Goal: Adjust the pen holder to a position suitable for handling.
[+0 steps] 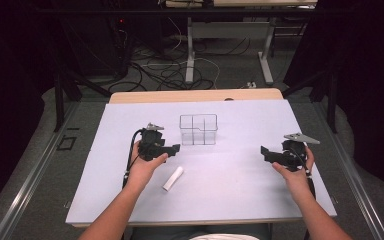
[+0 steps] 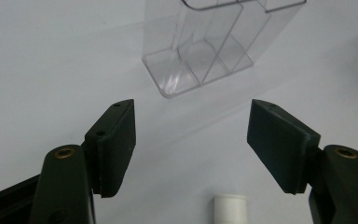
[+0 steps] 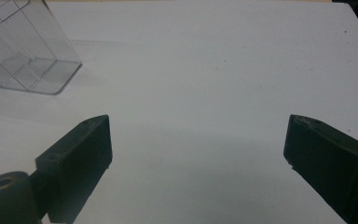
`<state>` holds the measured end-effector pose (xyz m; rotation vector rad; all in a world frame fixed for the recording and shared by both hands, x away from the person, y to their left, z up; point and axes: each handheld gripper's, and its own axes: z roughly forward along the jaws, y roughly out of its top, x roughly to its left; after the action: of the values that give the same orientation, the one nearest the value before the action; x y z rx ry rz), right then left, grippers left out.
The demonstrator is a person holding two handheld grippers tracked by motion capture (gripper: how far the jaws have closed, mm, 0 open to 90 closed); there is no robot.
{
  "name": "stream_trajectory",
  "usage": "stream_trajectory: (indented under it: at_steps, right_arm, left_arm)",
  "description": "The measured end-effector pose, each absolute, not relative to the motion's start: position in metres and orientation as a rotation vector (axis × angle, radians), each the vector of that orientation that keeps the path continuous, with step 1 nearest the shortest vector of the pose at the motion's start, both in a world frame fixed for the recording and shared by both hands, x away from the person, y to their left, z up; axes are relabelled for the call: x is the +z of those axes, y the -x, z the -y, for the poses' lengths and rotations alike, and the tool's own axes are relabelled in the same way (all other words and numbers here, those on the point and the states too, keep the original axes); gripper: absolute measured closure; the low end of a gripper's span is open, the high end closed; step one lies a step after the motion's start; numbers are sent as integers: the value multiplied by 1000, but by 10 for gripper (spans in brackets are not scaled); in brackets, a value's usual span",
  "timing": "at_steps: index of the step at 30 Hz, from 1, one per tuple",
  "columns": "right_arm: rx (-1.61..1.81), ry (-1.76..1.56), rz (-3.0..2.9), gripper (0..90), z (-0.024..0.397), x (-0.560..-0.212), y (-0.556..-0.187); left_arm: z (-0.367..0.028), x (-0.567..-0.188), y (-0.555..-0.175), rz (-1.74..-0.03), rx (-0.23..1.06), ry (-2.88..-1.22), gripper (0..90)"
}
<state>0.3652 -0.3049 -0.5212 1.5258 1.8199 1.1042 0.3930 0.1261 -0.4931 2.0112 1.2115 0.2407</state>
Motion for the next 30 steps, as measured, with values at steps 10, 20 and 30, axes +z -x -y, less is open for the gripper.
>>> stream_trajectory:
  at_steps: [10,20,30]
  right_arm:
    - [1104,-1531,-1820,74,305,-521,-365]
    - [1108,-1535,-1820,74,305,-521,-365]
    - [1108,-1530,-1826,74,303,-521,-365]
  left_arm:
    - [-127,-496,-377,-1143,251,-2066,286]
    - [-128,-502,-361,-1120,280,-2093,222]
    - [-129,-510,-349,-1067,289,-2163,220]
